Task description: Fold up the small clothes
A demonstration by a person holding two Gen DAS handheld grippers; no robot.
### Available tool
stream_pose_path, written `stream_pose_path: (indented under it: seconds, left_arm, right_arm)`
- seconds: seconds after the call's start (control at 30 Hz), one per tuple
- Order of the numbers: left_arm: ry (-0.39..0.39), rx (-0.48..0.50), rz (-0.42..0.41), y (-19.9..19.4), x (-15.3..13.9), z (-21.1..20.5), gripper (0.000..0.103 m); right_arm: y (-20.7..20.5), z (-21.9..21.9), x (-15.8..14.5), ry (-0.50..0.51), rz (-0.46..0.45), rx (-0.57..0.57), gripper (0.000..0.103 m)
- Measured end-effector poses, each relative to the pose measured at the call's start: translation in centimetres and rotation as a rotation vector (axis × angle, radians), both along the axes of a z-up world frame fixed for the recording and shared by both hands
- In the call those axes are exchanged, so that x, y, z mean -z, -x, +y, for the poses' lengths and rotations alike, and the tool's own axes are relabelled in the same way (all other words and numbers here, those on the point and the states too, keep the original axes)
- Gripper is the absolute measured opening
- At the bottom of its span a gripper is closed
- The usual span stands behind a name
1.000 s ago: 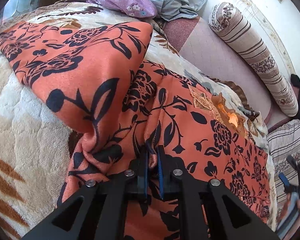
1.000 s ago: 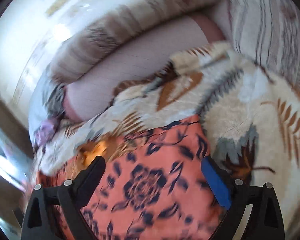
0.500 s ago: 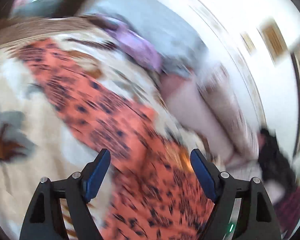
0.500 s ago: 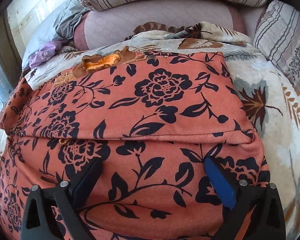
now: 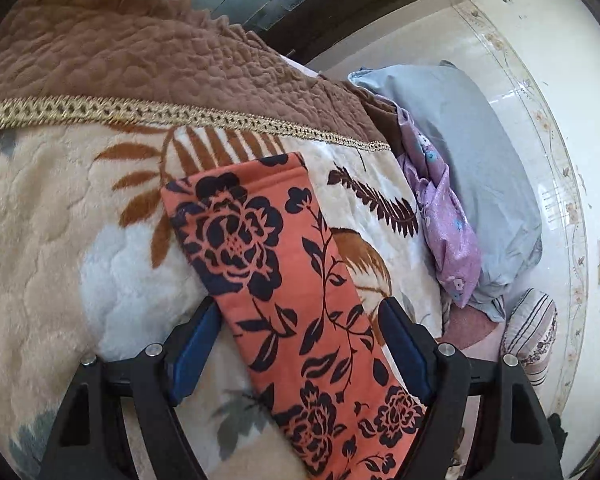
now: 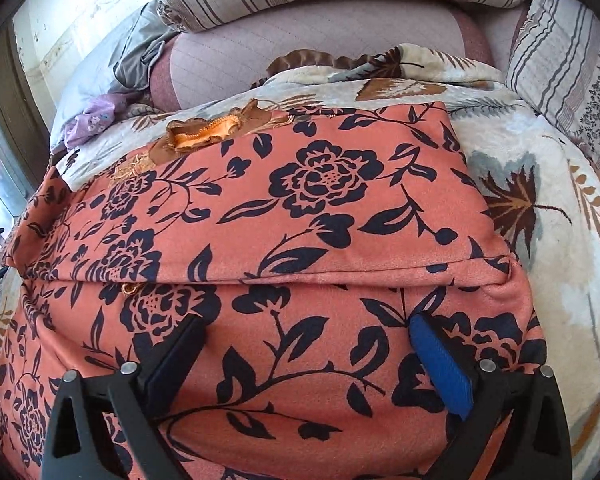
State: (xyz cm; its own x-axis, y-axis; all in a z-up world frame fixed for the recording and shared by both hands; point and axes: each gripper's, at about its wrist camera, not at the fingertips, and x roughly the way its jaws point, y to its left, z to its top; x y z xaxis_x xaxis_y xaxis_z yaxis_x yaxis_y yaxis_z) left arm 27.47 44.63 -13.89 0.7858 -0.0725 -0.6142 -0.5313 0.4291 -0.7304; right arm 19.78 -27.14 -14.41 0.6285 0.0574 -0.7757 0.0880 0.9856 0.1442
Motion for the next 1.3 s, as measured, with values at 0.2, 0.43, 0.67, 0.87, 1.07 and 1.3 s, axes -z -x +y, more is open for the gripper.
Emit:
stream_pose_path:
  seconds: [0.2, 0.43, 0.67, 0.87, 1.07, 1.3]
  left_arm:
    - [-0.147, 0.003, 0.196, -1.2, 0.3, 1.1, 0.006]
    - [-0.539, 0.153, -0.002, -0.5, -13.0, -10.3, 0.005]
    - [-0.649, 0.550, -0.345, 0.3, -23.7, -31.9, 0.006]
    - [-0.616, 0.950, -0.264, 0.2, -17.9, -46.8, 0.071]
    - [-0.514, 0.865, -0.091, 1.7, -10.7, -42.0, 0.080]
    - [-0.466, 0.450, 0.001, 6.8, -6.8, -29.1, 0.080]
  right_arm:
    - [0.0, -0.1, 0.1, -0.014, -0.006, 0.002, 0.103]
    - [0.3, -0.8, 0.0, -0.068, -0.031, 0.004, 0.103]
    - [0.6, -1.5, -0.1, -0.127, -0.052, 0.006, 0.103]
    - [0.8, -2.3, -0.2, -0.191, -0.075, 0.011, 0.103]
    - [1.1, -2.7, -0.3, -0.231, -0.088, 0.013, 0.103]
    - [0.8, -3.3, -0.9, -0.266, -0.063, 0.026, 0.101]
